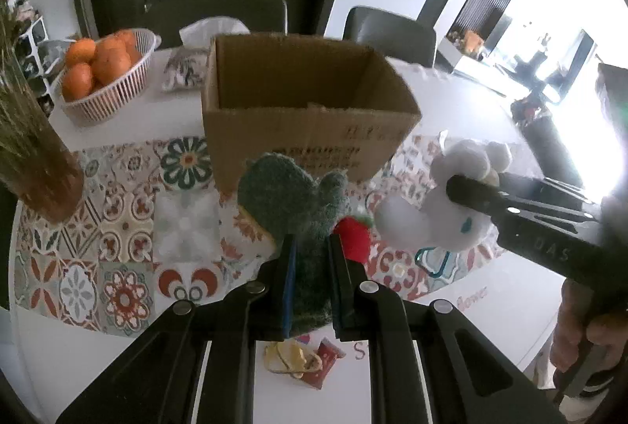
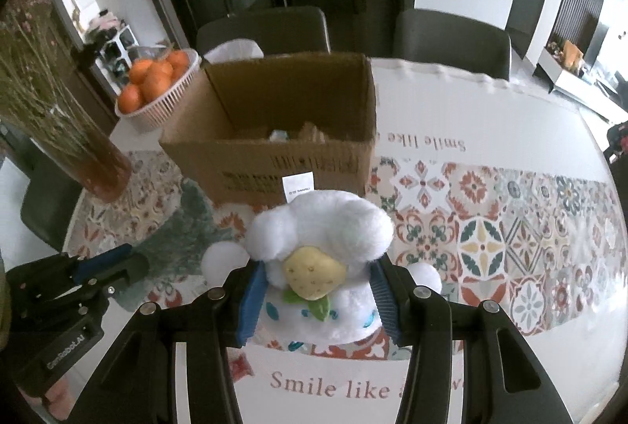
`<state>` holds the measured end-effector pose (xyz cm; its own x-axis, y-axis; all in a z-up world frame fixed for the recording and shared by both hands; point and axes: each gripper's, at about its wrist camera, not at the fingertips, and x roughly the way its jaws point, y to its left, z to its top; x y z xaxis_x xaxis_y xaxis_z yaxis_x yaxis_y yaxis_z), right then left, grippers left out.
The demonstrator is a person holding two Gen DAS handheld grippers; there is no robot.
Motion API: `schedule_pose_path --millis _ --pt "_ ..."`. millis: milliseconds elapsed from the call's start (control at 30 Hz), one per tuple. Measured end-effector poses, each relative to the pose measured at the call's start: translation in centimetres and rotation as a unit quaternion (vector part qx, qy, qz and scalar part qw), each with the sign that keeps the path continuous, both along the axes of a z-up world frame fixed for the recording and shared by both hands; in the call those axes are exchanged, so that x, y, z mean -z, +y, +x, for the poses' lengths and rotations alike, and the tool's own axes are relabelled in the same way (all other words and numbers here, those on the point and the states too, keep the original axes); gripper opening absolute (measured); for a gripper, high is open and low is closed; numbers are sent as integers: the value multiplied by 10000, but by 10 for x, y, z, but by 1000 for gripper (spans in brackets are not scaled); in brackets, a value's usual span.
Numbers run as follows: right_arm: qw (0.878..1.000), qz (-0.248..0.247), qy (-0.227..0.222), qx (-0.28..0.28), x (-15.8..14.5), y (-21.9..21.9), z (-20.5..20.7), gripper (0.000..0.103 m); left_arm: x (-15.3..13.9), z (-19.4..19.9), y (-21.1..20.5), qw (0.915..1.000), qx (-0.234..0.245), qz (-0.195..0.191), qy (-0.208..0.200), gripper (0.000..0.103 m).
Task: Organize soft objects
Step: 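Carry the glove and bunny plush into the cardboard box and release both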
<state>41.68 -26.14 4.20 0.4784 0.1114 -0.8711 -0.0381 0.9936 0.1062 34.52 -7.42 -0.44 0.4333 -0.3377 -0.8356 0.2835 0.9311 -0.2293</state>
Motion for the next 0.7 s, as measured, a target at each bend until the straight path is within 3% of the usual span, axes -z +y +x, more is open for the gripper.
schedule_pose_path --millis 700 --pt "9971 283 -698 42 -63 0 32 50 -82 27 6 9961 -156 -74 -870 16"
